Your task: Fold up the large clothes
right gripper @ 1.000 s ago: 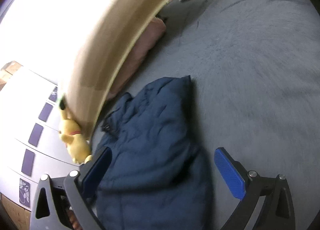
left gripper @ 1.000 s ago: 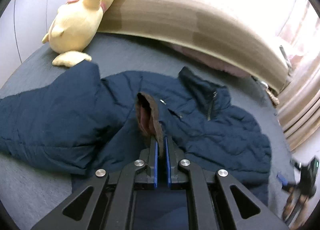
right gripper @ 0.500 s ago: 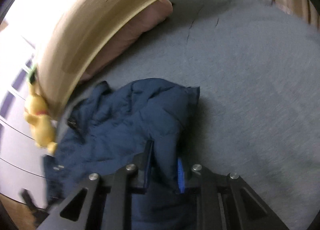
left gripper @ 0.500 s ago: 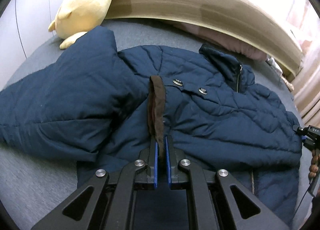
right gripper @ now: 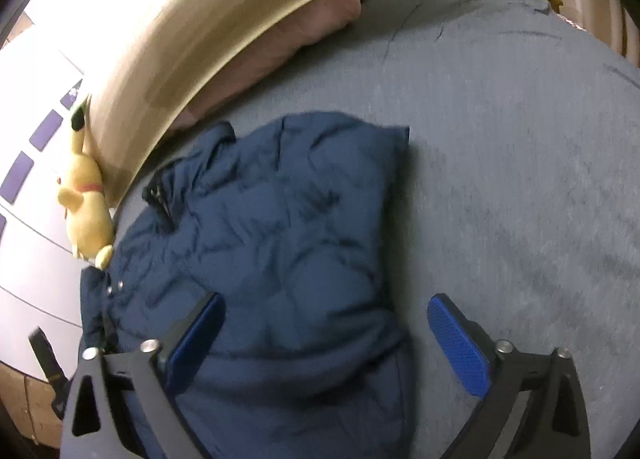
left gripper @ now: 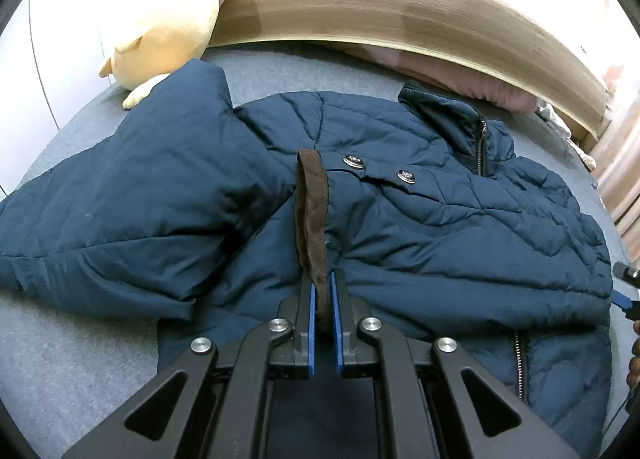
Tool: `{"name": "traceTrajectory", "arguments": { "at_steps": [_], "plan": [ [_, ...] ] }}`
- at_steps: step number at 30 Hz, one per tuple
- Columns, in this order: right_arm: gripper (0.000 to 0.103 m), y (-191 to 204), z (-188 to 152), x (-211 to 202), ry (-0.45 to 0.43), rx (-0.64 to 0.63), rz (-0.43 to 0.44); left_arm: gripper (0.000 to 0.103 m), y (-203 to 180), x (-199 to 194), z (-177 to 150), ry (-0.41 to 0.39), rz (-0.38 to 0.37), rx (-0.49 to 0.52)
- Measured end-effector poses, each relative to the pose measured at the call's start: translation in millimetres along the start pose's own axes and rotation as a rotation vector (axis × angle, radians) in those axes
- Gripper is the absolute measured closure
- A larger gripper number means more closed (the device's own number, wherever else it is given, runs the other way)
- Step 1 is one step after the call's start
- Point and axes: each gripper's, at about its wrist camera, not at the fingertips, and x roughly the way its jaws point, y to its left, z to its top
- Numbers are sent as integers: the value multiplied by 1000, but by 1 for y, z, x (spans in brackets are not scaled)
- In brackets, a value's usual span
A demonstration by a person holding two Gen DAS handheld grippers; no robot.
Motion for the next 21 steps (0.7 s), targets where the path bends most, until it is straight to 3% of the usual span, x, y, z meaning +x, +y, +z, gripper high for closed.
{"name": "traceTrajectory", "arguments": {
  "at_steps": [3, 6, 9, 10, 11, 12, 14, 21],
  "plan": [
    [65, 0, -9, 12, 49, -37, -74, 96, -3, 0, -1, -6, 14, 17],
    [78, 10, -11, 0, 10, -90, -113, 96, -5, -1, -3, -14, 22, 37],
    [78, 12, -11, -2, 4, -125, -164, 95, -6, 2, -3, -8, 28, 39],
    [77, 12, -13, 3, 12, -132, -183, 95, -7, 3, -4, -3, 32, 40],
    [69, 10, -14, 3, 3, -122, -185, 95, -7, 4, -4, 1, 39, 43],
    [41, 10, -14, 3, 0, -108, -183, 94, -8, 5, -5, 5, 46, 46],
    [1, 8, -13, 1, 1, -65, -140, 93, -8, 6, -5, 12, 53, 57],
    [2, 11, -14, -51, -161, -44, -94, 86, -10, 9, -6, 18, 77, 71]
  ]
}}
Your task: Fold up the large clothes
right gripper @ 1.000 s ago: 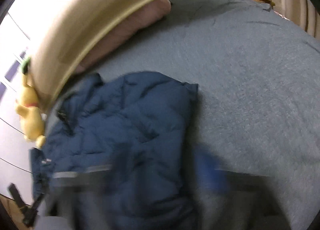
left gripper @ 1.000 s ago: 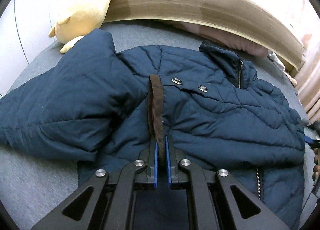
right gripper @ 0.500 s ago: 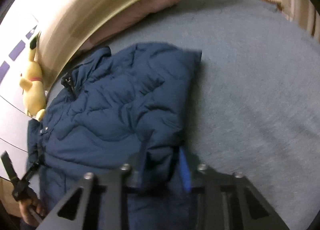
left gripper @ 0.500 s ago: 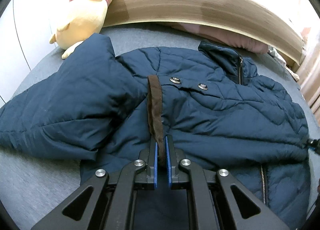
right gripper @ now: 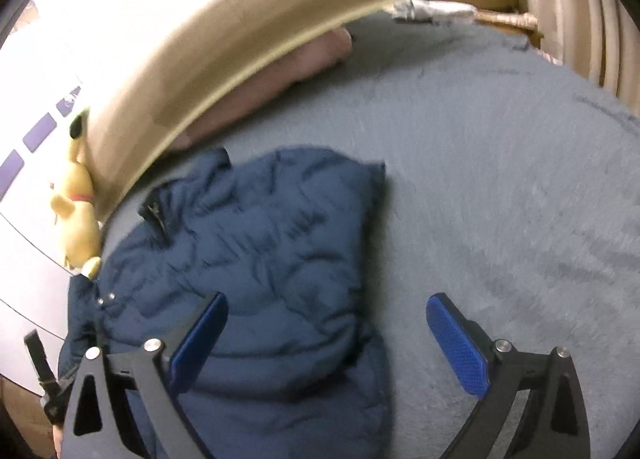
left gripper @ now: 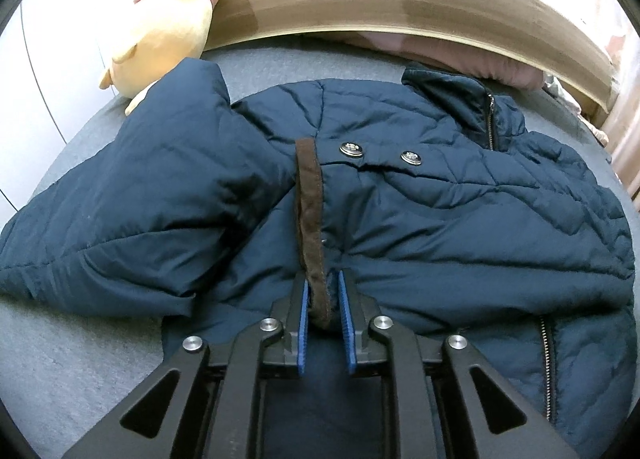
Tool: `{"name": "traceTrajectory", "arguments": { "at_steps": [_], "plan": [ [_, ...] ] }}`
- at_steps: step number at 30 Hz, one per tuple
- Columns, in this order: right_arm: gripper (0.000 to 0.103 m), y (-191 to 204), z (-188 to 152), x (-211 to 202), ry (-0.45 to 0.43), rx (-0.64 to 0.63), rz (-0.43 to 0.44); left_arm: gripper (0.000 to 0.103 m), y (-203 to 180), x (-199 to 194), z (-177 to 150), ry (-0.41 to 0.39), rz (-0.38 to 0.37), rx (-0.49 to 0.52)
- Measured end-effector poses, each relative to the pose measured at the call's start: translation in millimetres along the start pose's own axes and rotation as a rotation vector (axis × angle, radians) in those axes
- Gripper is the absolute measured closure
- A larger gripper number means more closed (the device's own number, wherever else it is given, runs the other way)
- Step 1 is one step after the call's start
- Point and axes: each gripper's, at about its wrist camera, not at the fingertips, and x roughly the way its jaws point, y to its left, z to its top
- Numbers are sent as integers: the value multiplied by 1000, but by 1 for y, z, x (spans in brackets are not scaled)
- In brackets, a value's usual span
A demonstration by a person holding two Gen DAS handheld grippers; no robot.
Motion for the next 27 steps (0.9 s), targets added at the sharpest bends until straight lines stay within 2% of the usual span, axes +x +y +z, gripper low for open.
{"name": "traceTrajectory", "arguments": {
  "at_steps": [2, 5, 9, 13, 16, 18, 20, 23, 25, 26, 27],
  "plan": [
    [2, 15, 0, -4, -30, -51, -22, 86, -2, 1, 0, 2, 11, 11],
    [2, 39, -12, 8, -18, -180, -122, 84, -6, 1, 0, 4, 32, 27],
    [2, 57, -27, 42, 30, -305, -268, 66, -6, 1, 0, 4, 85, 44],
    [2, 59, -36, 44, 49, -352, -302, 63, -2, 2, 1, 8, 78, 42],
    [2, 57, -25, 39, 33, -295, -213, 63, -2, 2, 0, 1, 82, 51],
    [2, 41, -9, 40, 29, -170, -124, 62, -3, 3, -1, -4, 82, 52],
    [2, 15, 13, 49, 44, 7, -27, 62, -3, 3, -1, -8, 82, 53],
    [4, -9, 30, 65, 83, 118, 24, 62, -3, 4, -2, -10, 83, 58],
    [22, -10, 36, 77, 131, 117, 32, 62, -3, 4, -3, -11, 82, 58],
    [48, -5, 37, 83, 158, 85, 33, 62, -3, 4, -3, -12, 80, 57],
    [60, 4, 36, 90, 185, 27, 2, 62, -3, 4, -3, -13, 79, 56]
  ]
}}
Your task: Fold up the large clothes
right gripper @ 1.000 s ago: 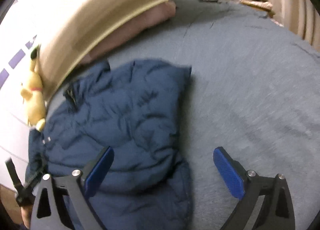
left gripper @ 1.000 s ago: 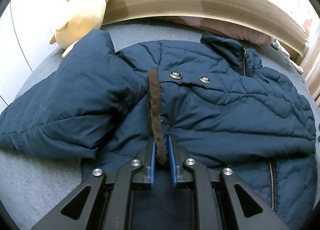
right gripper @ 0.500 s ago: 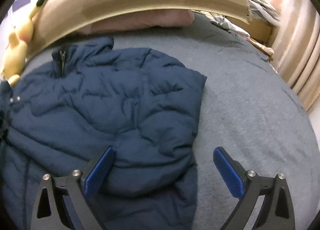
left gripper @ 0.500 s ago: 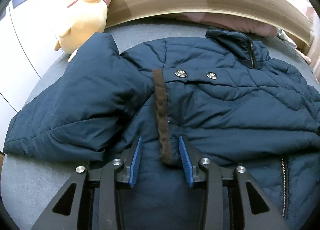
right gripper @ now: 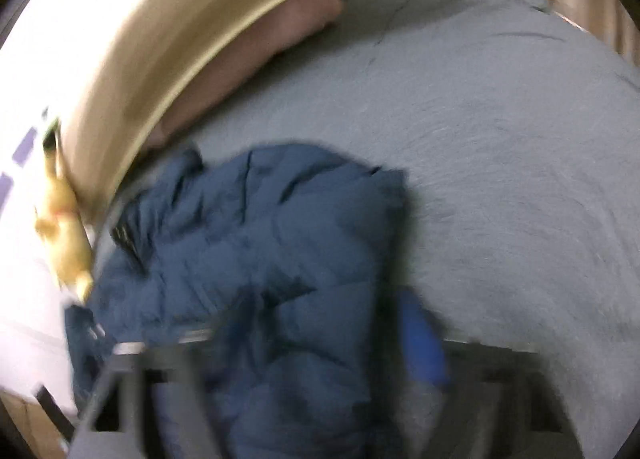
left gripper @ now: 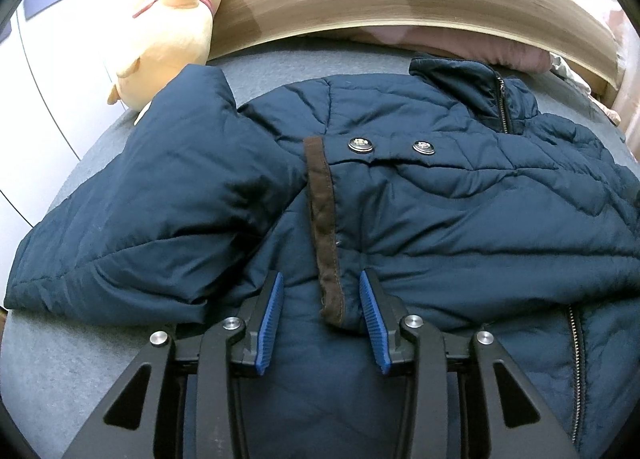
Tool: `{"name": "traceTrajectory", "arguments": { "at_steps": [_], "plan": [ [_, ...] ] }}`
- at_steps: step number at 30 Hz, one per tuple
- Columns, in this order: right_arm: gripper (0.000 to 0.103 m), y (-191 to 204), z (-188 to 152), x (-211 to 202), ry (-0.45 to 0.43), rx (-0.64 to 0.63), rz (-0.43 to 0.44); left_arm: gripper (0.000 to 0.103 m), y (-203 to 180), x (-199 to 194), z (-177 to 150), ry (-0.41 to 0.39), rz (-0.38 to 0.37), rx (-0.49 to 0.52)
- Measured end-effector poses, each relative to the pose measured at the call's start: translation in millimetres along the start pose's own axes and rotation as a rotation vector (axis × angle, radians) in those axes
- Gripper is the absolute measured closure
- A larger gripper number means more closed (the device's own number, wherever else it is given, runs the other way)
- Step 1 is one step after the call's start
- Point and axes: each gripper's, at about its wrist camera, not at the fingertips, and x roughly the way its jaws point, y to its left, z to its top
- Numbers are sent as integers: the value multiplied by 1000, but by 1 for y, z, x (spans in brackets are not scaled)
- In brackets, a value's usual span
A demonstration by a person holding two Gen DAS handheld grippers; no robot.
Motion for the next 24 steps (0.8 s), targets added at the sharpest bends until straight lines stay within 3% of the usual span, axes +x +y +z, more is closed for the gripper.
{"name": "traceTrajectory", "arguments": {
  "at_steps": [3, 11, 23, 24],
  "plan": [
    [66, 19, -1, 3, -10, -94, -79, 62, -1, 0, 0, -4, 3, 2],
    [72, 37, -3, -2, -42, -197, -174, 61, -2, 0, -1, -11, 14, 11],
    [71, 51, -11, 9, -72, -218, -202, 61, -2, 1, -1, -19, 18, 18],
    [66, 50, -10, 10, -75, -210, -192, 61, -3, 2, -1, -18, 22, 23]
  ]
}}
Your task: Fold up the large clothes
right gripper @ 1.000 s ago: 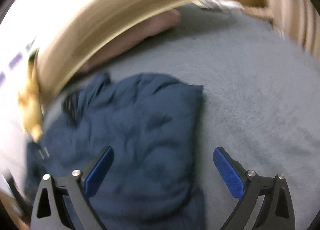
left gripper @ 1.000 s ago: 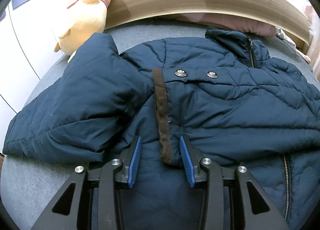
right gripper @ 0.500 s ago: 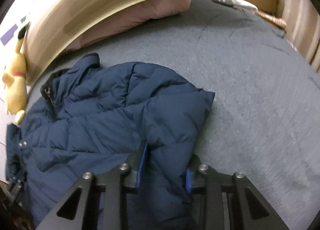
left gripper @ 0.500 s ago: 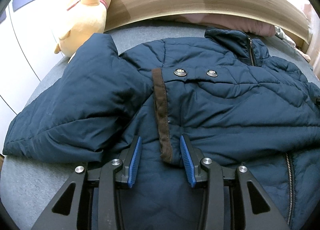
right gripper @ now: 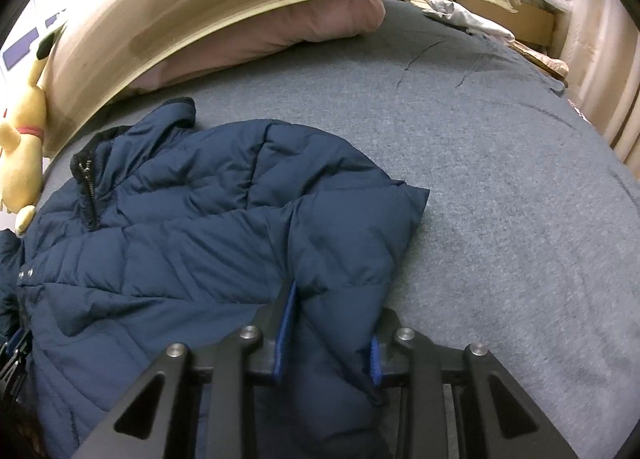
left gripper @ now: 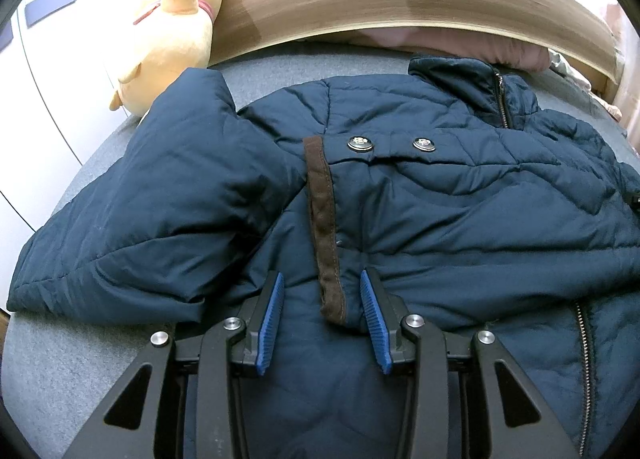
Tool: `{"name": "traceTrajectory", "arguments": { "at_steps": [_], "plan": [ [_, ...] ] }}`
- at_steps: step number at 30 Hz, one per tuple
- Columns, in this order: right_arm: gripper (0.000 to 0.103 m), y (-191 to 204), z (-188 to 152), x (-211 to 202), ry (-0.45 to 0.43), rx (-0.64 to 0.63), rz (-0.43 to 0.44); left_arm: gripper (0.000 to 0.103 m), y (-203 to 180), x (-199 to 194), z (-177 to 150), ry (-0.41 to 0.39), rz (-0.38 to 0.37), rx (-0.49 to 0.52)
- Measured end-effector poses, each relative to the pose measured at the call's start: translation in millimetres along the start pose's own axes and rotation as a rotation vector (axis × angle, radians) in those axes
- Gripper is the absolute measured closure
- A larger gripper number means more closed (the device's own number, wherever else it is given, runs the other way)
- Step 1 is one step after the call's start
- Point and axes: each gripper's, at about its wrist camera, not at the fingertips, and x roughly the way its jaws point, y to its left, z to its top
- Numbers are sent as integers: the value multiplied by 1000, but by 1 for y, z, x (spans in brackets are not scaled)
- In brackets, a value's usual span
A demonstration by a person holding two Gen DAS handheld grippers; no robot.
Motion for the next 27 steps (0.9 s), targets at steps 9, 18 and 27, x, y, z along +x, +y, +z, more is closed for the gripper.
{"name": "traceTrajectory", "arguments": {
  "at_steps": [9, 18, 27],
  "plan": [
    [0, -8, -5, -65, -84, 50, 14, 40, 26, -38, 12, -47, -96, -49],
    [0, 51, -80, -131, -104, -119, 194, 20, 220, -113, -24, -243, -222, -550],
    [0, 54, -134, -132, -40, -74, 188, 21, 396, -20, -90, -53, -246, -1128]
  ]
}}
